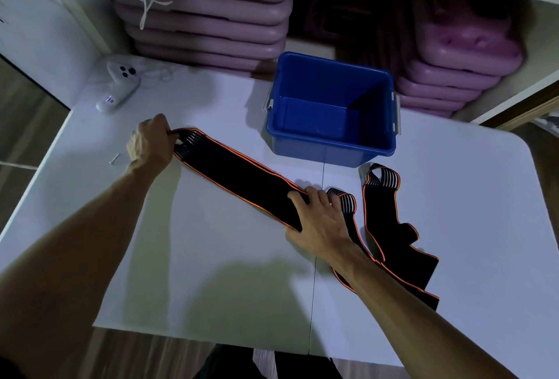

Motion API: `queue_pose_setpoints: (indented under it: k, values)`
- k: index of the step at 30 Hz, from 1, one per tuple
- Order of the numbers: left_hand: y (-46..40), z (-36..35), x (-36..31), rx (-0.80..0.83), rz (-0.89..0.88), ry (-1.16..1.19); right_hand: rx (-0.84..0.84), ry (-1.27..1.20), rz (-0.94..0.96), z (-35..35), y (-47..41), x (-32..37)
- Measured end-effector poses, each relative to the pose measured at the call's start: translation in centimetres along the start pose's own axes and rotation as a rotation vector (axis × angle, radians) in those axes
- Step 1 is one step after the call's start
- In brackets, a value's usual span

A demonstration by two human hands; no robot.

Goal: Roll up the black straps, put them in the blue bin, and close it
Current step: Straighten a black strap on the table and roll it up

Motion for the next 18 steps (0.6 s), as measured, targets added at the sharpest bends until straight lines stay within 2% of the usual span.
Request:
queue_pose_setpoints:
  k: [5,11,18]
  values:
    - [0.1,0.1,0.0,-0.052,-0.019,0.021,-0.046,0.059,0.055,-0.5,0.6,0.7]
    - [0.1,-1.9,-0.1,0.071,-0.081,0.137,-0.075,-0.023,0.099,-1.9,2.4,1.6]
    - [-1.3,-1.9,-0.4,-0.046,0.021,0.092,-0.056,-0.208,0.098,-2.6,3.4,1.9]
Point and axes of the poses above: each hand's wrist, its own y-axis away from the middle knuckle, its own z-axis out of the back of the hand, x = y × z, the point moved 2 cm from there along -y, towards the middle knuckle, and after that the axes turned 14 degrees about x, right-handed, at the moved point
